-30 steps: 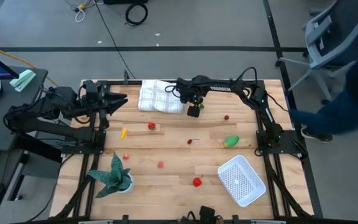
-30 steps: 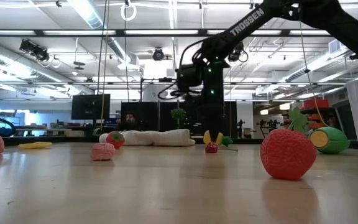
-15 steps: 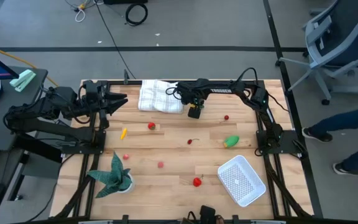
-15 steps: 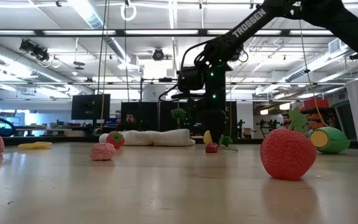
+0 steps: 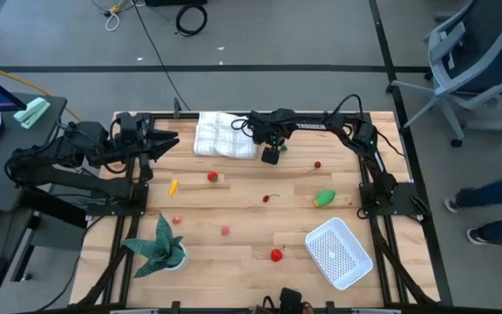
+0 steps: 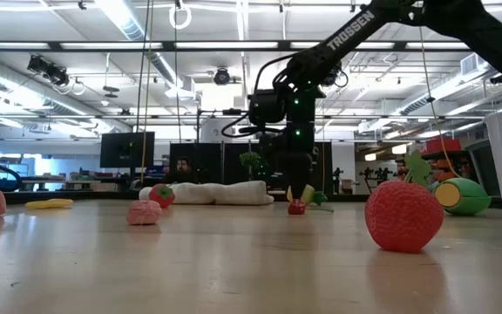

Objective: Pick and placing Produce into tupperware
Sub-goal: Put the pineapple into the white bin

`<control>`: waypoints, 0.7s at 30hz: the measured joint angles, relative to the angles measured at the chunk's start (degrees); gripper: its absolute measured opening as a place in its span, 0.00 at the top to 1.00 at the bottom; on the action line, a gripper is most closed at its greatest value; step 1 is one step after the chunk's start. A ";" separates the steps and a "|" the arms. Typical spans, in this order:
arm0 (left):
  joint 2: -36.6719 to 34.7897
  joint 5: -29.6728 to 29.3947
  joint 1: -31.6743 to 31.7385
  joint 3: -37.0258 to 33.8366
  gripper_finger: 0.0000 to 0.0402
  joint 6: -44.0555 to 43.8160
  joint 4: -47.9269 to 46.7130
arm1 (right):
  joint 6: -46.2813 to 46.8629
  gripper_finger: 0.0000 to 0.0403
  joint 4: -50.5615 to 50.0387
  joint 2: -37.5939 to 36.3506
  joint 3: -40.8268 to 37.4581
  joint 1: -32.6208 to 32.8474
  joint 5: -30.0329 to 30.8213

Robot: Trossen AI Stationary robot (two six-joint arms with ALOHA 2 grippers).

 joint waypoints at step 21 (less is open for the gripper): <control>0.00 0.00 0.00 0.00 0.73 0.02 -0.04 | 9.81 0.49 -4.95 -9.27 0.05 2.88 -0.35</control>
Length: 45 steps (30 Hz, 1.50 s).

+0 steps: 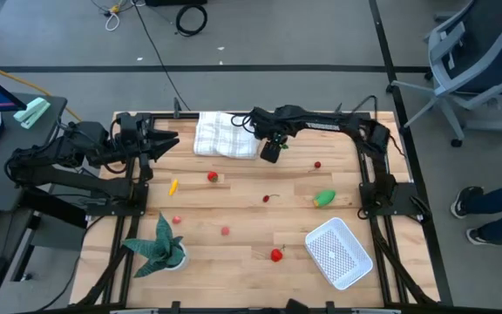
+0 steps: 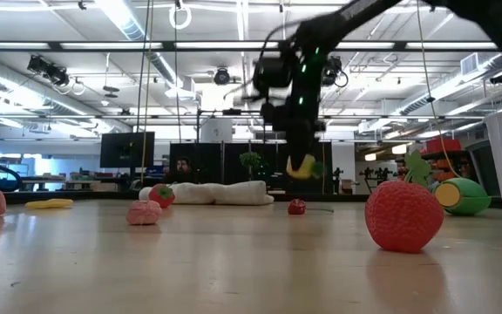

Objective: Pick and placing Produce into tupperware
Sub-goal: Put the pineapple into the white bin

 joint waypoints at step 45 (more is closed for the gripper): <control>8.78 0.00 0.03 -0.02 0.73 -1.76 -0.81 | 100.09 0.34 13.94 -29.01 -44.29 67.75 -16.97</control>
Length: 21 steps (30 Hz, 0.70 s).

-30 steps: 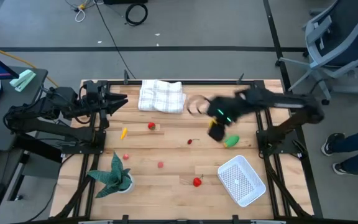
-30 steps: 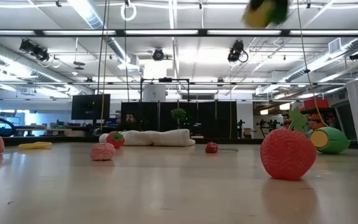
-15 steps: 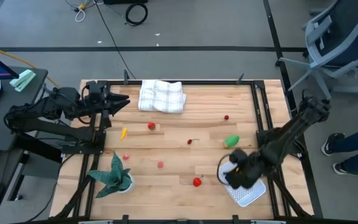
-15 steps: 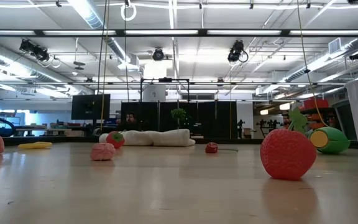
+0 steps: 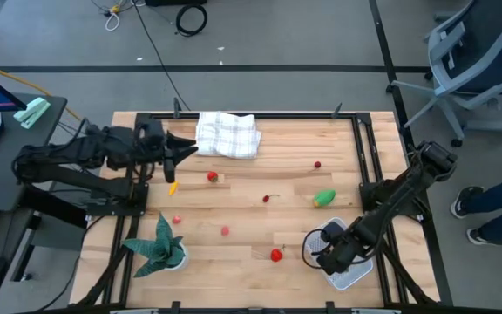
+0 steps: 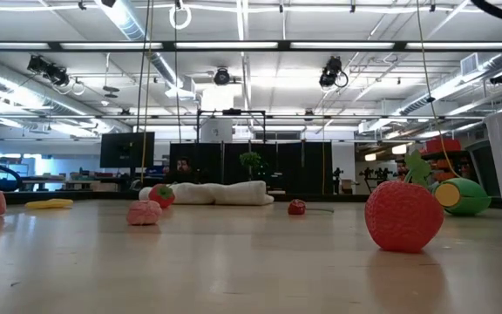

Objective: Pick and placing Produce into tupperware
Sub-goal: Put the pineapple into the white bin, then put the green corn into the white bin

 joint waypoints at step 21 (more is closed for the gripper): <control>4.35 0.02 -0.04 -0.02 0.73 -5.86 12.87 | -46.56 0.29 -14.26 -26.60 8.00 -16.37 11.20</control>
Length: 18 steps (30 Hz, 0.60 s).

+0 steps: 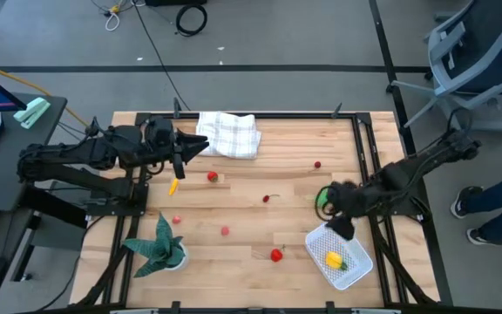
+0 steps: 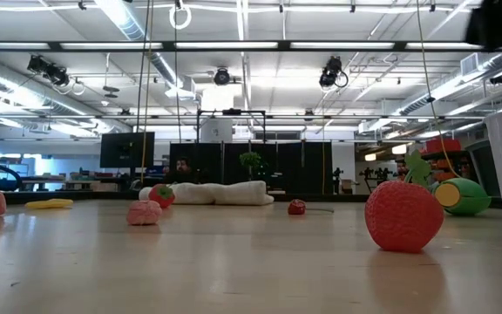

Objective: Pick and placing Produce into tupperware
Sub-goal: Put the green corn into the white bin

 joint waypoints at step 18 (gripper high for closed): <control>0.02 0.00 0.00 0.00 0.73 -1.38 0.10 | -51.21 0.29 -5.37 5.96 -11.50 -15.80 8.87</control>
